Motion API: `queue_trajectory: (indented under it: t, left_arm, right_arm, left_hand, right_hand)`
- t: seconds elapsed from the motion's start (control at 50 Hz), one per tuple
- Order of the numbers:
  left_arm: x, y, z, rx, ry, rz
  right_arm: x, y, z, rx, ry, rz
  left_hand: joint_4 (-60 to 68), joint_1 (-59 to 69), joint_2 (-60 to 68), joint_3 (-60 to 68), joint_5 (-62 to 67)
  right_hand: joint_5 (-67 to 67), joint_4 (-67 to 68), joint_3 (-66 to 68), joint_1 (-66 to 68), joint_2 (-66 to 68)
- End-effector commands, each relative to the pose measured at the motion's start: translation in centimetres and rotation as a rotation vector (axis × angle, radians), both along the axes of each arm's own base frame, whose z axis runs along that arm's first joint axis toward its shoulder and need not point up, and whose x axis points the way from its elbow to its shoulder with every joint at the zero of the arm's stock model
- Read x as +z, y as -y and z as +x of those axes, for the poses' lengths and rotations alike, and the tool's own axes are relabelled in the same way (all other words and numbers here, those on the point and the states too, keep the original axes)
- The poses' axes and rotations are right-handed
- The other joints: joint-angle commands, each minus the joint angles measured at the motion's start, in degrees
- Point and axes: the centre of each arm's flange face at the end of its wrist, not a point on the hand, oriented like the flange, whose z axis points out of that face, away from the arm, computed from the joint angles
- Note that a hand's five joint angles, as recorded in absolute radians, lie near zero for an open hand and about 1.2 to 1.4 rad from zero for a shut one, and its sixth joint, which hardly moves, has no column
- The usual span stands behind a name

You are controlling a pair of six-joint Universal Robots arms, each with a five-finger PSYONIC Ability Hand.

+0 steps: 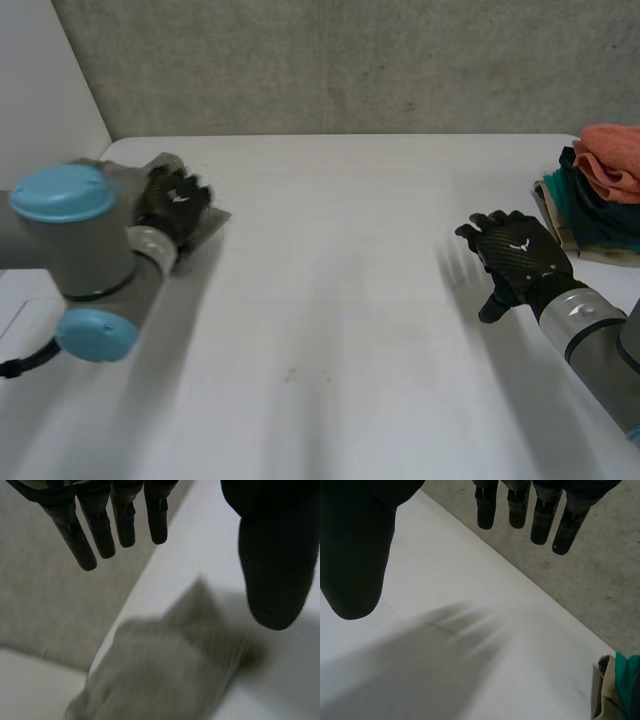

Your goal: Fold the laundry.

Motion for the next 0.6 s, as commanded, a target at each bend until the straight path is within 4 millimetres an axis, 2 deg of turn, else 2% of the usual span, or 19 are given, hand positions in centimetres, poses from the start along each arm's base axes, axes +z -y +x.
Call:
queue_trajectory:
  t: [0.02, 0.06, 0.22, 0.3, 0.44, 0.56, 0.6]
  left_arm:
    - [-3.3, 3.5, 3.9, 0.014, 0.078, 0.046]
    - [-3.8, 4.2, 4.1, -0.001, 0.068, 0.049]
    - [-5.0, 5.0, 3.6, -0.038, -0.019, 0.086]
    - [-4.7, 5.4, 3.3, -0.051, -0.092, 0.088]
    - [-5.2, 6.3, 3.2, -0.054, -0.118, 0.073]
    - [-5.8, 6.8, 3.2, -0.053, -0.115, 0.072]
    - [-5.9, 7.0, 3.2, -0.052, -0.114, 0.068]
  right_arm:
    - [-0.3, -0.2, 0.1, 0.006, -0.003, 0.007]
    - [-0.4, -0.2, 0.1, 0.006, -0.004, 0.012]
    - [-0.5, -0.3, 0.1, 0.008, -0.006, 0.016]
    - [-0.6, -0.4, 0.1, 0.008, -0.008, 0.018]
    - [-1.0, -0.4, 0.1, 0.012, -0.024, 0.024]
    - [-1.2, -0.3, 0.1, 0.01, -0.035, 0.025]
    - [-1.2, -0.3, 0.1, 0.01, -0.036, 0.027]
  left_hand:
    - [6.34, 5.51, 6.17, 5.79, 6.56]
    - [9.36, 8.53, 9.19, 8.82, 9.58]
    - [12.73, 11.91, 12.56, 12.19, 12.95]
    - [15.09, 14.27, 14.92, 14.55, 15.31]
    - [19.46, 18.64, 19.29, 18.92, 19.68]
    - [27.86, 27.03, 27.69, 27.32, 28.08]
    - [35.6, 34.77, 35.43, 35.05, 35.81]
  right_hand:
    - [-3.85, -3.36, -2.16, -1.53, -2.57]
    - [-3.85, -3.36, -2.16, -1.53, -2.57]
    - [-3.85, -3.36, -2.16, -1.53, -2.57]
    - [-3.85, -3.36, -2.16, -1.53, -2.57]
    - [-3.85, -3.36, -2.16, -1.53, -2.57]
    - [-3.85, -3.36, -2.16, -1.53, -2.57]
    - [-3.85, -3.36, -2.16, -1.53, -2.57]
